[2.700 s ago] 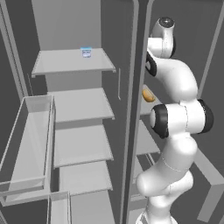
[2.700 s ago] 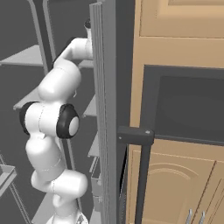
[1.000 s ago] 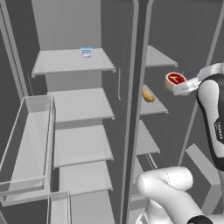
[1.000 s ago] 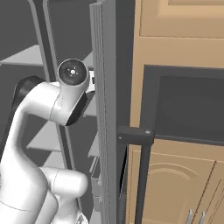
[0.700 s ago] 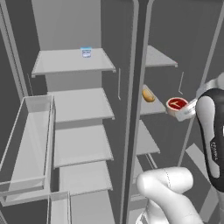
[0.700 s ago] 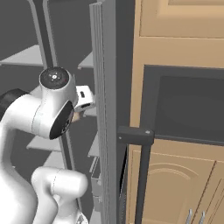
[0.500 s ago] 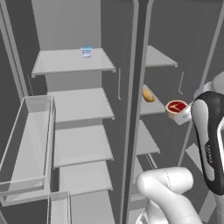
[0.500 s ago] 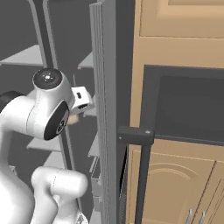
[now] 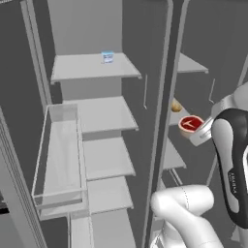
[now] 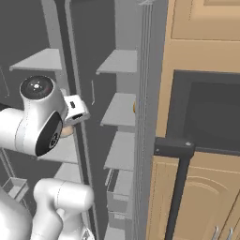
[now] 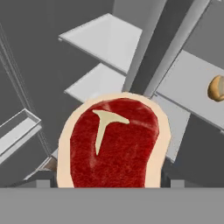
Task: Pick up the frozen steak from the freezer, place it on any shelf in the fridge, and close the fridge and freezer doors when done.
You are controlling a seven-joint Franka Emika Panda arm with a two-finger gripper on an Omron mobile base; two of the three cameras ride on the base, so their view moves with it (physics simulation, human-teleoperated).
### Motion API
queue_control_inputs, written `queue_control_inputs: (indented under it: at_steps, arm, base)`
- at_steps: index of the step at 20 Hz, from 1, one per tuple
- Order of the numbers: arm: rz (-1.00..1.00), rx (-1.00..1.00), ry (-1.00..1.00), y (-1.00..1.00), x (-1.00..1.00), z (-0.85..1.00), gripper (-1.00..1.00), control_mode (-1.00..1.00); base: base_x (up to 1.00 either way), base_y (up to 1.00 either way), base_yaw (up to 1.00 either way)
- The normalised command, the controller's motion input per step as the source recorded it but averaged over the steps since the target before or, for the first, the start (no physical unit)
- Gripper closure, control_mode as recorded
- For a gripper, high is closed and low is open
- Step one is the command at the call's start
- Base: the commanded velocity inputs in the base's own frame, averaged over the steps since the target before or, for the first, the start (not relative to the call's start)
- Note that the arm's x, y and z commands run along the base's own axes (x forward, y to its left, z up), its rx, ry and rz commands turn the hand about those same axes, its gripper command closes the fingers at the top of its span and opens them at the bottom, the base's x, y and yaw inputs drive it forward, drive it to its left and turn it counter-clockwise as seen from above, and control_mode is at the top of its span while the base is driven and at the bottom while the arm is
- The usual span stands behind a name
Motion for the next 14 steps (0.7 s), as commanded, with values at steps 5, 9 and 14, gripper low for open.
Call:
queue_control_inputs:
  at_steps: [5, 9, 14]
  arm:
    - [0.00, 0.00, 0.00, 0.00, 0.00, 0.00, 1.00, 1.00]
    - [0.00, 0.00, 0.00, 0.00, 0.00, 0.00, 1.00, 1.00]
    - [0.00, 0.00, -0.02, 0.10, 0.20, 0.07, 1.00, -1.00]
  base:
    - [-0.05, 0.72, 0.03]
    - [0.03, 0.43, 0.01]
    - [0.15, 0.07, 0.00]
